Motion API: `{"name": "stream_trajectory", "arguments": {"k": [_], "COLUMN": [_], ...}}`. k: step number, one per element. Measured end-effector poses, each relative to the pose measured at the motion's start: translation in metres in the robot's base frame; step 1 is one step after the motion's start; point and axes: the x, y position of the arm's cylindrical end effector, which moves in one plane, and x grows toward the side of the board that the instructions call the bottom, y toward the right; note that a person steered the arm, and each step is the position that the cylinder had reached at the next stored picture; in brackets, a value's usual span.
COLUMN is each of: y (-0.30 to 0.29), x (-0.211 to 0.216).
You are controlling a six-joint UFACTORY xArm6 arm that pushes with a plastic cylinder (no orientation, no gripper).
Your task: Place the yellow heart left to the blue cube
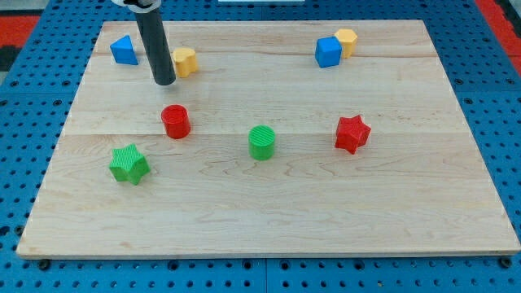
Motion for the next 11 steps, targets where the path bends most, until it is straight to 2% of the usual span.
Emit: {"name": "stream_trajectory", "arguments": {"k": [2, 3, 4, 6, 7, 8, 9, 10, 11], "y": [-0.001, -0.043, -0.106, -0.052, 0.011, 0.107, 0.145, 0.167, 0.102], "x": [0.015, 0.043, 0.041, -0.024, -0.039, -0.037, -0.017, -0.009, -0.001]}}
